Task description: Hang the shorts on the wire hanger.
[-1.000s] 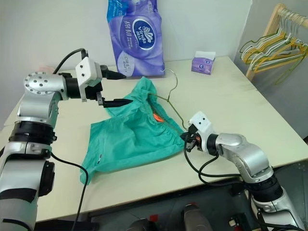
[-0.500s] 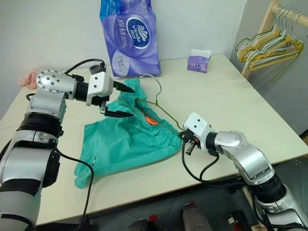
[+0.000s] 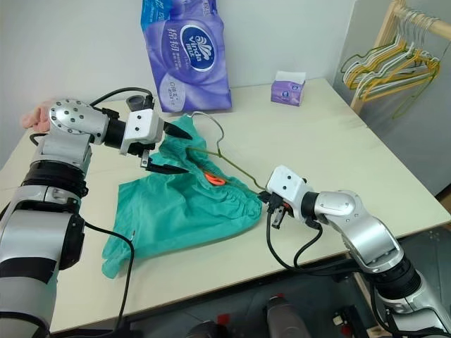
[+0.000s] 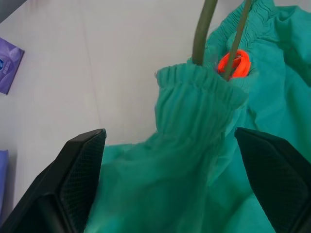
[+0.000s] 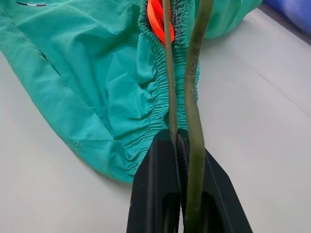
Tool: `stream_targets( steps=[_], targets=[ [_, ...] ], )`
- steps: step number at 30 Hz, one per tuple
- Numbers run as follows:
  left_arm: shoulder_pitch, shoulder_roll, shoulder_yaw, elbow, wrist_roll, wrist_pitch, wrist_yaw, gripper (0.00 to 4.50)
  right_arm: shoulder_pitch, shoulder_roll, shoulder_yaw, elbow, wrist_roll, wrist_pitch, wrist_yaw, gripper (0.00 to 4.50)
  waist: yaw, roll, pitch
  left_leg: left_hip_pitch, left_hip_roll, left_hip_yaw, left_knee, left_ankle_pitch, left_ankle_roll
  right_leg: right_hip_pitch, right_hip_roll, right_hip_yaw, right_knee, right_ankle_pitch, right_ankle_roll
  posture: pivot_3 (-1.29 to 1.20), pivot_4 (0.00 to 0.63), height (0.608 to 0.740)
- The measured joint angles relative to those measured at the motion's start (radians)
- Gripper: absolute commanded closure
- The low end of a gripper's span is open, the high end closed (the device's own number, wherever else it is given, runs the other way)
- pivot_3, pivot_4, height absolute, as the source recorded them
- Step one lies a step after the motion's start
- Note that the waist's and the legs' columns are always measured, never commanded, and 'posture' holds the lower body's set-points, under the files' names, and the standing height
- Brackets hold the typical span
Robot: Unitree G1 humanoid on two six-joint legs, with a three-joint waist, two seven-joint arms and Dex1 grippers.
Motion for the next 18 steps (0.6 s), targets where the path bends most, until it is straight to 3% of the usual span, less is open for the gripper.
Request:
stream_targets(
  steps=[12,14,18],
  targets=[
    [0.07,-0.015,0.0,-0.029,-0.001,0.042,-0.062,4.21,-0.007,0.005,0.003,-0.012,-0.049,-0.009,0.011,4.5,-0.002,0.0,0.0,0.0,0.0,0.0,0.0,0.0,0.0,0.0,0.0,0.0,0.0,0.0,0.0,-0.29,0.097,0.74],
    [0.076,-0.014,-0.001,-0.046,0.0,0.042,-0.063,4.47,-0.009,0.004,-0.001,-0.012,-0.059,-0.015,0.01,4.5,-0.001,0.0,0.0,0.0,0.0,0.0,0.0,0.0,0.0,0.0,0.0,0.0,0.0,0.0,0.0,-0.29,0.096,0.74],
    [0.093,-0.013,-0.001,-0.074,-0.001,0.042,-0.063,4.47,-0.012,-0.016,-0.002,-0.011,-0.06,-0.033,0.052,4.5,-0.002,0.0,0.0,0.0,0.0,0.0,0.0,0.0,0.0,0.0,0.0,0.0,0.001,0.0,0.0,-0.29,0.096,0.74]
  ],
)
